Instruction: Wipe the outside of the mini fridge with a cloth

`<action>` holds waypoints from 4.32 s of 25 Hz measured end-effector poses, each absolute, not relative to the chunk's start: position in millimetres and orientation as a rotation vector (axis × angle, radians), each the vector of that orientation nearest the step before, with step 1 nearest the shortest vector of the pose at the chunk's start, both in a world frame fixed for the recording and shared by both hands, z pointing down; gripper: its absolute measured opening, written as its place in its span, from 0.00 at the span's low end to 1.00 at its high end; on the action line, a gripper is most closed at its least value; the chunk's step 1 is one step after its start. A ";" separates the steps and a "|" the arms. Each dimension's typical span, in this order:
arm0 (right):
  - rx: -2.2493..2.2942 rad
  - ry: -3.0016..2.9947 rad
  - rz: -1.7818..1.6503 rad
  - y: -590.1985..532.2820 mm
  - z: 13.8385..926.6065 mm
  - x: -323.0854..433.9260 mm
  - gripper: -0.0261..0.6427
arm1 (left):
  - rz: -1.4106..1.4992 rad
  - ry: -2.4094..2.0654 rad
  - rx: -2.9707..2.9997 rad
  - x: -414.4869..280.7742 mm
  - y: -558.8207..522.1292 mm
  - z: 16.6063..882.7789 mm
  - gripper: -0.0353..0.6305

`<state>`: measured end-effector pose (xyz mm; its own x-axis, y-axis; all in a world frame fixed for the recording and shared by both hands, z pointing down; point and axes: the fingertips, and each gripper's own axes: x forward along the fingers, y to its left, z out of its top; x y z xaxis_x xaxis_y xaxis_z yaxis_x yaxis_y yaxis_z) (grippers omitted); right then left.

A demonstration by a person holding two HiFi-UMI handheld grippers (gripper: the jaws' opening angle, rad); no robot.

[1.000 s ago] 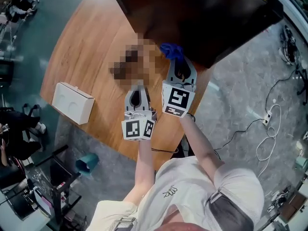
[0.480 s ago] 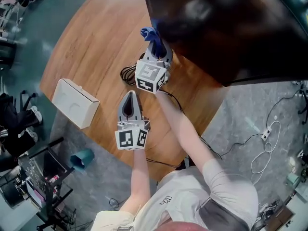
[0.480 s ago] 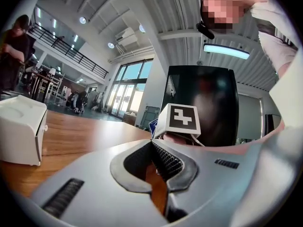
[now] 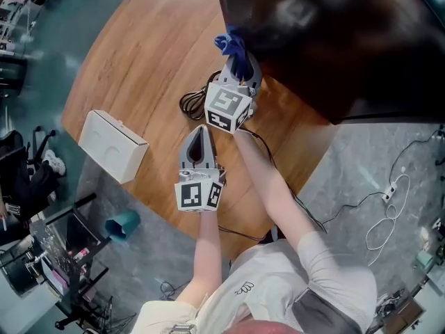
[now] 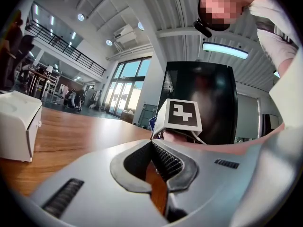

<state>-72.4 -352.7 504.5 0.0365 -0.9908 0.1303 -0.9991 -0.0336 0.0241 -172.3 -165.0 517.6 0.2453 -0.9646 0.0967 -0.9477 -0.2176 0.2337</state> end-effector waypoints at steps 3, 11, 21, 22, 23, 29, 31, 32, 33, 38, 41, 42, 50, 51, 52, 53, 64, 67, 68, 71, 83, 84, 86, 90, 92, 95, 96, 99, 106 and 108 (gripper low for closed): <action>2.199 -2.081 0.095 -338.3 503.0 -57.4 0.13 | -0.101 -1.772 2.289 -167.9 -166.8 517.1 0.06; 2.281 -1.998 0.091 -282.2 495.1 10.8 0.13 | -0.114 -1.677 2.378 -126.0 -164.0 505.7 0.06; 2.369 -1.831 0.074 -209.0 488.3 107.9 0.13 | -0.111 -1.520 2.485 -57.4 -154.5 495.6 0.06; 2.381 -1.815 0.078 -203.1 488.9 116.0 0.13 | -0.108 -1.498 2.497 -49.4 -153.7 495.4 0.06; 2.393 -1.798 0.082 -197.8 489.6 123.8 0.13 | -0.106 -1.475 2.510 -41.3 -152.8 495.4 0.06; 2.454 -1.761 0.208 -175.6 496.8 157.0 0.13 | -0.108 -1.389 2.551 -11.5 -145.9 496.3 0.06; 2.467 -1.738 0.215 -170.0 497.4 164.9 0.13 | -0.107 -1.370 2.563 -5.5 -143.9 495.9 0.06; 2.476 -1.724 0.217 -167.5 497.8 169.4 0.13 | -0.100 -1.360 2.573 -2.1 -142.5 495.3 0.06; 2.487 -1.710 0.222 -165.4 498.3 174.2 0.13 | -0.093 -1.351 2.583 1.1 -141.0 494.9 0.06; 2.515 -1.660 0.224 -156.1 500.7 190.7 0.13 | -0.078 -1.323 2.604 9.3 -135.6 495.7 0.06; 2.517 -1.634 0.221 -150.4 503.9 200.8 0.13 | -0.081 -1.320 2.605 12.1 -134.7 495.4 0.06; 2.515 -1.630 0.220 -149.2 504.1 203.4 0.13 | -0.090 -1.324 2.599 11.8 -134.9 494.7 0.06; 2.465 -1.754 0.218 -150.7 497.6 172.8 0.13 | -0.090 -1.379 2.558 -11.3 -136.0 501.4 0.06; 2.434 -1.805 0.227 -157.4 499.0 157.1 0.13 | -0.091 -1.397 2.549 -16.9 -137.5 502.5 0.06; 2.402 -1.856 0.239 -165.9 500.3 139.8 0.13 | -0.089 -1.417 2.541 -23.0 -138.9 503.5 0.06; 2.372 -1.906 0.253 -175.3 501.3 122.1 0.13 | -0.081 -1.440 2.533 -29.7 -139.7 504.7 0.06; 2.024 -2.216 0.240 -315.7 526.0 -70.3 0.13 | -0.080 -1.727 2.312 -147.0 -165.6 530.7 0.06; 2.014 -2.181 0.301 -342.7 538.5 -84.0 0.13 | -0.101 -1.802 2.269 -168.5 -171.7 528.4 0.06; 2.012 -2.171 0.318 -349.1 542.2 -86.6 0.13 | -0.103 -1.828 2.256 -175.3 -173.0 527.9 0.06; 1.991 -2.142 0.369 -361.9 559.4 -95.4 0.13 | -0.104 -1.896 2.208 -197.3 -172.4 530.8 0.06; 2.052 -2.025 0.482 -371.5 577.2 -94.6 0.13 | -0.098 -1.977 2.125 -227.5 -163.0 532.2 0.06; 2.062 -2.021 0.483 -370.8 577.0 -93.1 0.13 | -0.092 -1.976 2.129 -226.2 -162.7 531.9 0.06; 2.080 -2.008 0.483 -368.4 575.8 -88.1 0.13 | -0.087 -1.972 2.140 -223.4 -162.2 529.6 0.06; 2.119 -1.965 0.498 -354.9 577.2 -69.8 0.13 | -0.091 -1.975 2.152 -223.0 -160.2 525.2 0.06; 2.144 -1.931 0.537 -342.8 580.6 -55.9 0.13 | -0.095 -1.978 2.158 -223.2 -159.1 523.1 0.06; 2.183 -1.887 0.585 -323.2 582.3 -31.6 0.13 | -0.100 -1.975 2.177 -217.0 -158.0 517.6 0.06; 2.194 -1.873 0.593 -317.2 583.1 -23.0 0.13 | -0.103 -1.971 2.189 -212.3 -157.7 515.0 0.06; 2.217 -1.844 0.585 -299.7 582.1 1.8 0.13 | -0.106 -1.946 2.230 -193.4 -154.5 508.1 0.06; 2.232 -1.776 0.514 -253.3 578.4 58.6 0.13 | -0.124 -1.872 2.288 -145.2 -140.5 501.6 0.06; 2.229 -1.755 0.495 -238.1 579.3 77.7 0.13 | -0.125 -1.840 2.308 -125.9 -136.9 501.3 0.06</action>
<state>77.7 -238.1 579.3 0.2120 -0.8828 0.4192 -0.9718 -0.2358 -0.0053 -125.9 -136.9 501.3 0.2271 -0.9726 0.0505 -0.9568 -0.2132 0.1978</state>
